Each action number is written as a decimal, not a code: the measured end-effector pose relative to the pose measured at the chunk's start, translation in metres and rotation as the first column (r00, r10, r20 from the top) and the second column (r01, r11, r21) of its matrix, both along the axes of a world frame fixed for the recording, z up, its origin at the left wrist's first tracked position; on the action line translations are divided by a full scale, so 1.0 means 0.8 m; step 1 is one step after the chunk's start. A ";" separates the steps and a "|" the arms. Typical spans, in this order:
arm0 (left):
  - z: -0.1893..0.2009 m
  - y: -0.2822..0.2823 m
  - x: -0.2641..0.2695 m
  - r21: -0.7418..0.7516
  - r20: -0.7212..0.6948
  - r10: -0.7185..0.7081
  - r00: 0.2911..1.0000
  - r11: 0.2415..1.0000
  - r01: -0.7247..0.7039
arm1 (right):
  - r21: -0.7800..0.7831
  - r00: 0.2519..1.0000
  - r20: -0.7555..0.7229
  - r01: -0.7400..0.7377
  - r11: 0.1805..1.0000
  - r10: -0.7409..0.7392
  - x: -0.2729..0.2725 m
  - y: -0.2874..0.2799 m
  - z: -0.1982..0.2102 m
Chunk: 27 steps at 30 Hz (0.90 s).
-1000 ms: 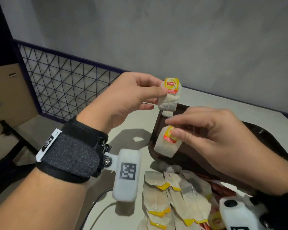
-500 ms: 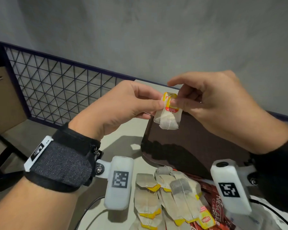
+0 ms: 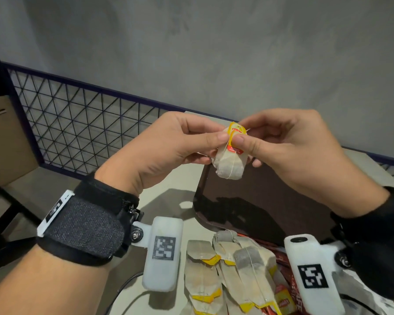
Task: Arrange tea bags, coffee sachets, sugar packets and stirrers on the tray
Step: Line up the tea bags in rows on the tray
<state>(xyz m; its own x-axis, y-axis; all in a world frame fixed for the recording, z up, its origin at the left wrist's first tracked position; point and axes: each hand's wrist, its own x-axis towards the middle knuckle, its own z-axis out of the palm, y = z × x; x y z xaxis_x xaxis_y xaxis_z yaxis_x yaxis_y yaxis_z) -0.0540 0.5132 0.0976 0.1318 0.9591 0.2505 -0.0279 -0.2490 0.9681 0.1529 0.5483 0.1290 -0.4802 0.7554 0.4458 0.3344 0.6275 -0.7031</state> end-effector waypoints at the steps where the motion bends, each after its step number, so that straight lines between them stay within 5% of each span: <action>1: 0.000 0.000 0.001 0.007 0.011 0.005 1.000 1.000 -0.005 | -0.033 0.998 -0.054 -0.022 0.999 0.021 0.000 -0.001 -0.002; 6: -0.001 0.001 0.005 0.042 0.010 0.045 0.999 0.998 -0.045 | -0.136 0.975 -0.219 -0.066 0.989 0.035 0.000 0.003 -0.010; 10: 0.000 0.002 0.006 0.061 0.017 0.088 0.996 0.994 -0.089 | -0.409 0.952 -0.298 -0.198 0.891 0.074 -0.002 0.008 -0.011; 19: 0.003 0.008 0.008 0.042 0.112 0.304 0.946 0.950 -0.310 | -0.517 0.987 -0.105 -0.157 0.841 0.120 -0.015 0.034 0.005; 27: 0.009 0.007 -0.008 -0.031 0.269 0.448 0.853 0.889 -0.457 | -0.523 0.959 0.282 0.191 0.831 -0.043 -0.033 0.135 -0.047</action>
<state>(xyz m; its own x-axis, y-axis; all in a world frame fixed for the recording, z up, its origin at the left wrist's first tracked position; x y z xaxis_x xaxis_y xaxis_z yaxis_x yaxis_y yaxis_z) -0.0606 0.5189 0.1046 -0.3892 0.8875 0.2467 -0.1547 -0.3270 0.9323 0.1265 0.6564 0.0914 -0.4104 0.8956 -0.1718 0.5891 0.1166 -0.7996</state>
